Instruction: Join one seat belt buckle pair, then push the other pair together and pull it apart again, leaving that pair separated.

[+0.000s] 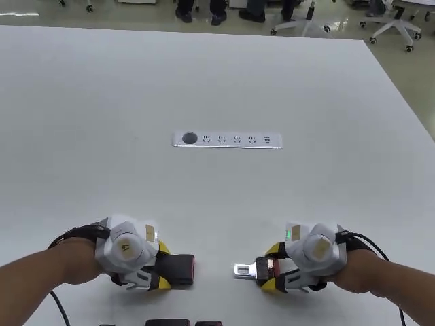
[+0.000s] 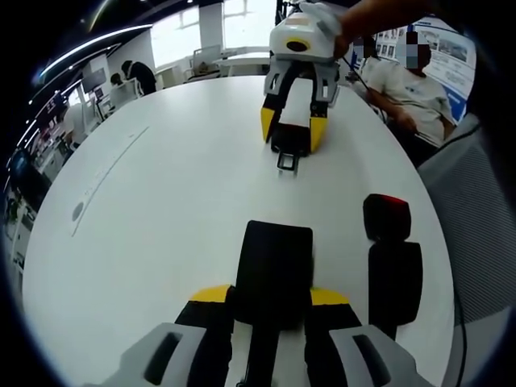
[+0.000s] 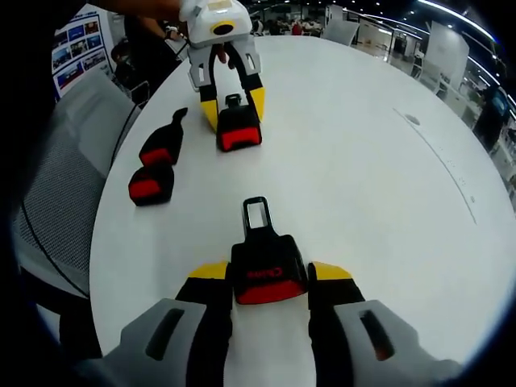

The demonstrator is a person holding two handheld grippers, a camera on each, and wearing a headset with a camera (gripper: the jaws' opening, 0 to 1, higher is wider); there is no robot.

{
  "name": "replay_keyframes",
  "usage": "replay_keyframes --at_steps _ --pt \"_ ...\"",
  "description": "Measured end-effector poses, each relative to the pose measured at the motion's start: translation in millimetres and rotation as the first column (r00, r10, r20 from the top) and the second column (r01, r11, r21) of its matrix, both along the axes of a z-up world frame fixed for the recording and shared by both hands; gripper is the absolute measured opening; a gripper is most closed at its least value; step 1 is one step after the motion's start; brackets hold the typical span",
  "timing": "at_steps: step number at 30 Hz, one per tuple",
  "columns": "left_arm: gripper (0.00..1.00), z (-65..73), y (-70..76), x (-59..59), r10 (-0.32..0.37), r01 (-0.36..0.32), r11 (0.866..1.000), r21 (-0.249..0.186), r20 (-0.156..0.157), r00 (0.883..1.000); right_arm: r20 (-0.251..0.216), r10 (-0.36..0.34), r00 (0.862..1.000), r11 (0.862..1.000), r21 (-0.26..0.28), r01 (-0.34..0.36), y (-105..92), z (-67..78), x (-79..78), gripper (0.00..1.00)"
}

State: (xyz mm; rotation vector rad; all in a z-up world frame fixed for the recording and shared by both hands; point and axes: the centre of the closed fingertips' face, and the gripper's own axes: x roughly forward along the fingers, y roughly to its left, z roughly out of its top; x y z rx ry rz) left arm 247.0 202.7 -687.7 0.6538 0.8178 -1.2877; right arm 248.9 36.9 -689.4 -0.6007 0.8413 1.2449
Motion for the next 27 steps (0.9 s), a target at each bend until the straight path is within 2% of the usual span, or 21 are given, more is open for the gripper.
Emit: replay_keyframes --at_steps 16,27 --pt "0.35 0.3 0.0 0.4 0.004 -0.004 1.000 0.025 -0.003 1.000 0.004 0.025 1.000 0.999 0.037 -0.025 40.3 9.0 1.8 0.35" --pt "0.35 -3.7 1.4 2.9 -0.005 0.005 0.999 0.033 -0.005 1.000 0.010 0.059 0.998 0.997 0.052 -0.060 69.8 1.7 0.7 0.35"
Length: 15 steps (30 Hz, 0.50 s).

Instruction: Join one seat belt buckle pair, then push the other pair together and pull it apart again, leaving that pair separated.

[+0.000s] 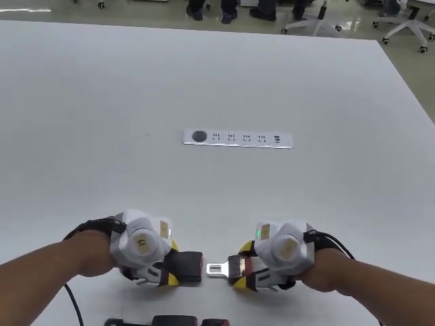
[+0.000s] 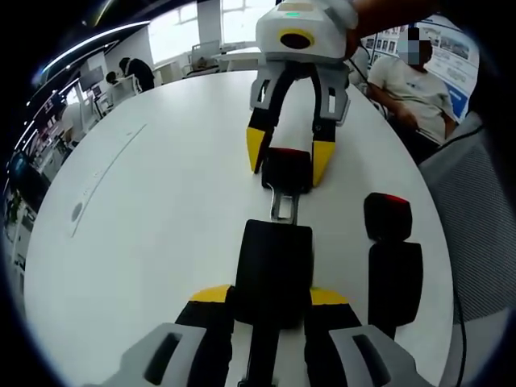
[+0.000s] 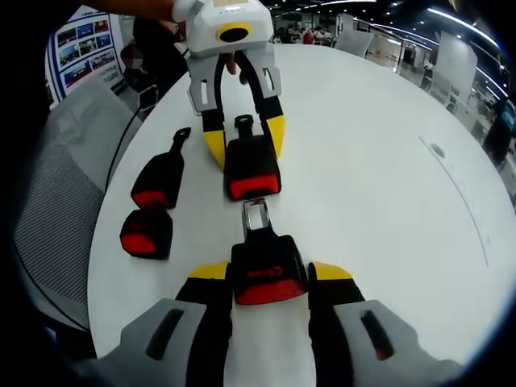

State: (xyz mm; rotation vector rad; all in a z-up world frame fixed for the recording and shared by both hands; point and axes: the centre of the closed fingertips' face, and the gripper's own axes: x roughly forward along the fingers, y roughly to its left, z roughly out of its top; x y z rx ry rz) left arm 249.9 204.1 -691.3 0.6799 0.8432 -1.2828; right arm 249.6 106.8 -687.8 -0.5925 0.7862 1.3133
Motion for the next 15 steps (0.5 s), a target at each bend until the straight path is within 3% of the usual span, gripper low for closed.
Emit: replay_keyframes --at_steps 11,15 --pt "0.35 1.9 -2.2 -0.7 -0.011 0.011 1.000 0.010 0.002 1.000 -0.005 -0.003 1.000 0.999 0.039 0.003 23.6 -2.2 0.4 0.35" --pt "0.35 1.2 -1.6 -0.2 -0.011 0.011 1.000 0.005 0.004 1.000 -0.007 0.003 1.000 0.999 0.036 -0.003 20.3 0.4 -0.4 0.34"
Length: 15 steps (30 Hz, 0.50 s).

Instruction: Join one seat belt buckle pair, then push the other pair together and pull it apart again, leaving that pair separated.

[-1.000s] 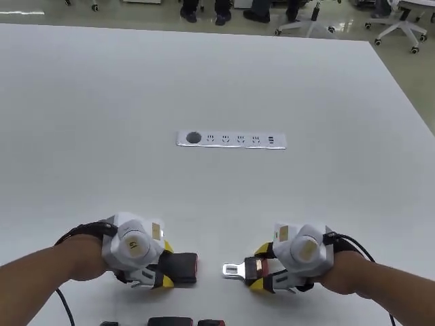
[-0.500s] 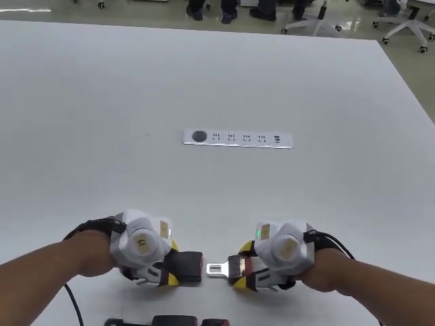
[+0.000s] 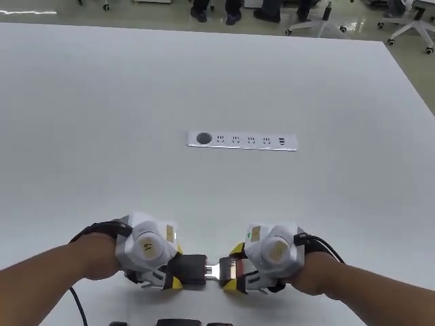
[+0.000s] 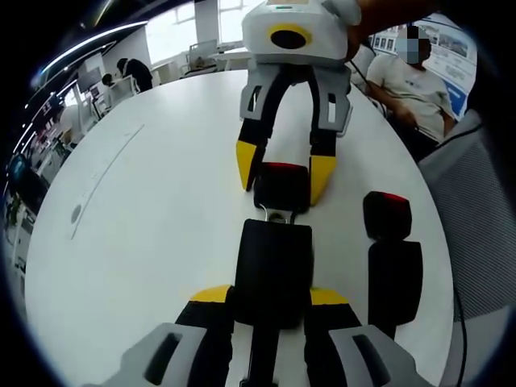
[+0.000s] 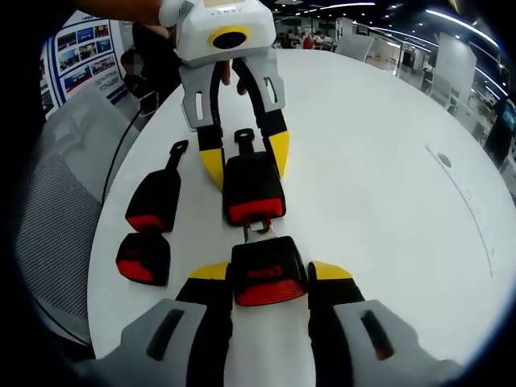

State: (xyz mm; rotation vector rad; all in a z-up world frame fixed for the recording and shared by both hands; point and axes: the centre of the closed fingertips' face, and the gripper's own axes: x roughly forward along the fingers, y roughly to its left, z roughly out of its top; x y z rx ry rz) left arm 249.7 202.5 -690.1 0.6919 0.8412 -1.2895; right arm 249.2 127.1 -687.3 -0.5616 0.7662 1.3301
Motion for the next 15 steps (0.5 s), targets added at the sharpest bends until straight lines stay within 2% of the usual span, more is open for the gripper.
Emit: replay_keyframes --at_steps 5,11,15 --pt "0.34 0.6 -0.2 -0.6 0.003 -0.003 1.000 -0.007 -0.001 1.000 0.003 0.007 1.000 1.000 0.001 -0.007 0.0 -1.3 -0.8 0.34" --pt "0.33 2.5 -2.0 -1.8 -0.041 0.041 0.999 0.013 -0.003 0.999 0.003 -0.010 1.000 1.000 -0.003 0.010 5.0 -3.6 -1.4 0.34" --pt "0.33 1.8 -1.2 -1.9 -0.036 0.036 0.999 0.001 -0.005 0.999 0.007 -0.019 1.000 1.000 -0.002 0.019 7.1 -2.9 -1.9 0.34"
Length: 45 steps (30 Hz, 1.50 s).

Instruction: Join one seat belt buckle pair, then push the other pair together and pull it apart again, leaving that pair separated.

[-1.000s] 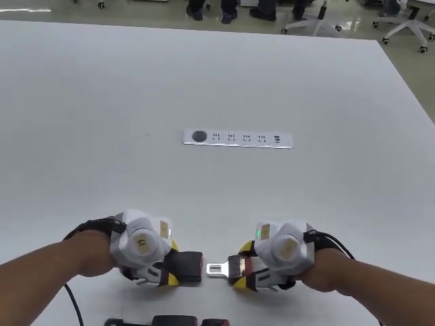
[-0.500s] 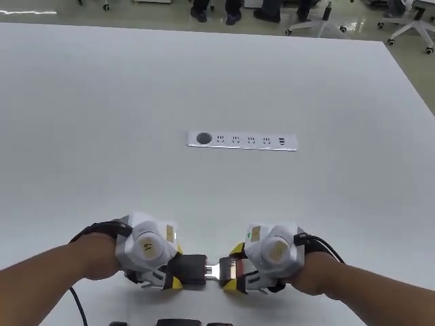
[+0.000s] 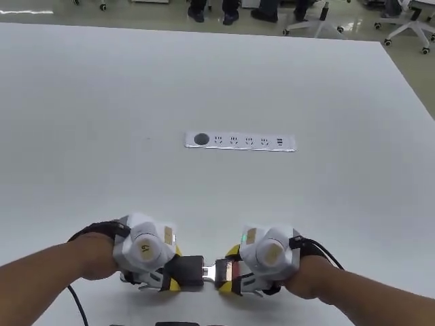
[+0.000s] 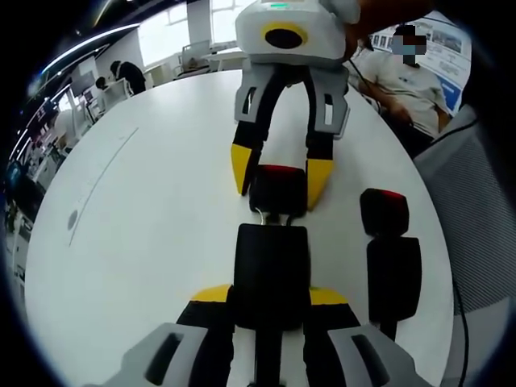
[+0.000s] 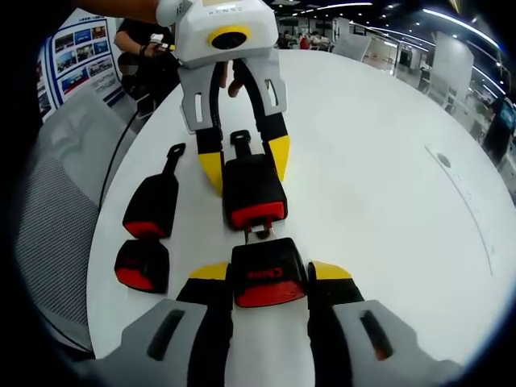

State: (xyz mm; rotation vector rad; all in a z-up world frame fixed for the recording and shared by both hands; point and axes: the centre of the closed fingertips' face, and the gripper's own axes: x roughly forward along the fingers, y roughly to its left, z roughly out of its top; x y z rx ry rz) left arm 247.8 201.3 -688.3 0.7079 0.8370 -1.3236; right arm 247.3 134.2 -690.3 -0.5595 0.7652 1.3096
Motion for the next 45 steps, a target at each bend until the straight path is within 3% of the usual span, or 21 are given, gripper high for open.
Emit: replay_keyframes --at_steps 20,45 --pt "0.33 -4.3 3.3 0.3 -0.094 0.095 0.995 0.039 -0.010 0.995 0.013 -0.012 1.000 1.000 0.015 0.012 19.0 -5.3 1.1 0.33" --pt "0.34 -2.9 2.0 -1.2 -0.096 0.097 0.994 0.048 -0.007 0.995 0.020 -0.002 1.000 1.000 0.016 0.002 22.9 -3.6 1.8 0.34"
